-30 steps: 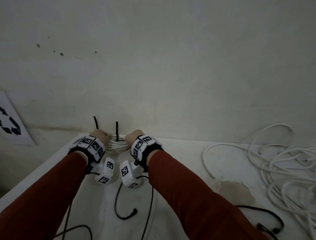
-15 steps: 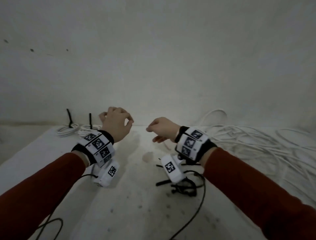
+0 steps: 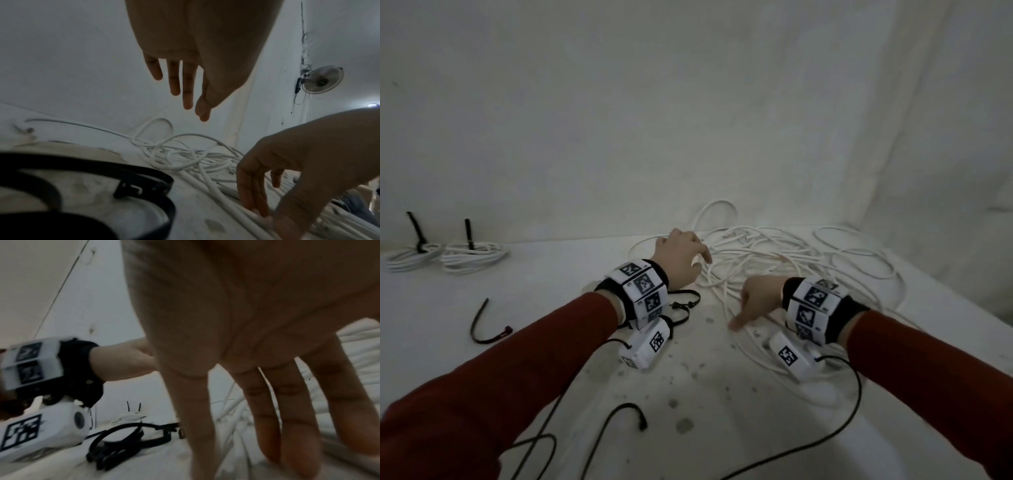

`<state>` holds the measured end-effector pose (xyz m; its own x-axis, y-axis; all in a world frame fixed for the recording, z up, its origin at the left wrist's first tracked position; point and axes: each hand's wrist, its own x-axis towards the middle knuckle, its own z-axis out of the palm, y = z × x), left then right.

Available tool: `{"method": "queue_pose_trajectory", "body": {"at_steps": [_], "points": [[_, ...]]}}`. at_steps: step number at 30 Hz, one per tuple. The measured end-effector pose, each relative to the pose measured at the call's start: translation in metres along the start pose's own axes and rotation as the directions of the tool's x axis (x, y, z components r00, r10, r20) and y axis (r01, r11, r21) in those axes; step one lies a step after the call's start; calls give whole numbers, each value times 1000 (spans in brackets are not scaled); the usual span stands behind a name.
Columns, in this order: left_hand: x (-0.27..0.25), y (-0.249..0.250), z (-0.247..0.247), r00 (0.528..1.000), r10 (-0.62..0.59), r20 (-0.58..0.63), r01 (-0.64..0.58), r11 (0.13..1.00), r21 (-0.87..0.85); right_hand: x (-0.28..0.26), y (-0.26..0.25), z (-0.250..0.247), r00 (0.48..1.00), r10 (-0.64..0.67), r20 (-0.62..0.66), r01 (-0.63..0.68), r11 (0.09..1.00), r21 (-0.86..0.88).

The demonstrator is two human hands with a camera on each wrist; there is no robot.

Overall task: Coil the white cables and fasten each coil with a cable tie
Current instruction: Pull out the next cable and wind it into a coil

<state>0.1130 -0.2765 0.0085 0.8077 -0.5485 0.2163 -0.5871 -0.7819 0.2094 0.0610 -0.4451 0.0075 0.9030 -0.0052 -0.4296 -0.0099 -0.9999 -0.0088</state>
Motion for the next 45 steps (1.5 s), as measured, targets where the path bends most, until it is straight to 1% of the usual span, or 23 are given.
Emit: {"method": "queue_pose_trajectory", "body": {"at_steps": [1, 3, 6, 8, 10, 11, 13, 15, 16, 17, 20, 22, 25, 28, 30, 32, 34, 35, 36, 38, 39, 41, 45], "points": [[1, 7, 3, 999, 16, 42, -17, 1000, 17, -2, 0, 4, 1000, -18, 7, 18, 1000, -7], [2, 19, 8, 991, 39, 129, -44, 998, 39, -5, 0, 10, 999, -36, -26, 36, 999, 0], [2, 29, 15, 956, 120, 267, -132, 991, 25, -11, 1, 13, 999, -33, -7, 33, 996, 83], [2, 31, 19, 927, 188, 324, -218, 974, 58, -18, 2, 12, 997, -52, 49, 39, 968, 249], [3, 30, 23, 909, 241, 341, -295, 948, 115, -28, 5, 7, 993, -67, 98, 17, 895, 445], [4, 29, 23, 904, 257, 341, -318, 938, 137, -33, 7, 1, 993, -74, 93, 13, 846, 533], [6, 27, 16, 918, 279, 280, -320, 941, 109, -44, 13, -18, 997, -80, -17, 71, 747, 661], [10, 26, -2, 937, 334, 104, -333, 942, -27, -57, 21, -43, 983, -67, -170, 171, 669, 724], [12, 26, -14, 933, 359, -10, -359, 928, -98, -65, 26, -56, 970, -66, -235, 220, 657, 721], [13, 26, -27, 924, 367, -109, -380, 915, -137, -73, 31, -68, 952, -74, -296, 267, 673, 690], [19, 27, -60, 897, 317, -310, -379, 910, -167, -94, 44, -97, 897, -82, -433, 339, 757, 559], [26, 26, -76, 893, 182, -411, -321, 899, -300, -106, 54, -111, 867, -60, -494, 351, 777, 522], [38, 20, -98, 870, -66, -488, -233, 818, -526, -115, 71, -122, 831, 10, -556, 333, 792, 512], [45, 13, -121, 833, -220, -507, -196, 739, -644, -108, 85, -116, 791, 79, -607, 305, 809, 502], [49, 9, -138, 804, -267, -531, -199, 720, -664, -99, 93, -106, 806, 91, -585, 259, 834, 488], [50, 6, -154, 781, -271, -562, -206, 738, -642, -90, 99, -97, 836, 90, -541, 178, 889, 422], [51, 7, -167, 775, -250, -580, -219, 755, -618, -83, 98, -94, 834, 99, -542, 163, 896, 414], [51, 9, -172, 778, -235, -583, -224, 763, -606, -82, 93, -95, 830, 107, -547, 200, 859, 472], [51, 11, -177, 783, -218, -582, -226, 773, -593, -82, 86, -98, 832, 114, -543, 262, 782, 566], [50, 16, -184, 794, -180, -581, -228, 797, -559, -81, 69, -107, 837, 102, -538, 403, 551, 731], [50, 19, -187, 796, -159, -583, -235, 808, -541, -79, 60, -113, 827, 103, -552, 449, 470, 760], [48, 23, -196, 794, -122, -595, -255, 823, -508, -73, 44, -125, 798, 128, -589, 499, 407, 765], [41, 29, -225, 765, -83, -639, -298, 834, -465, -60, 15, -148, 778, 119, -617, 541, 373, 754]]}}
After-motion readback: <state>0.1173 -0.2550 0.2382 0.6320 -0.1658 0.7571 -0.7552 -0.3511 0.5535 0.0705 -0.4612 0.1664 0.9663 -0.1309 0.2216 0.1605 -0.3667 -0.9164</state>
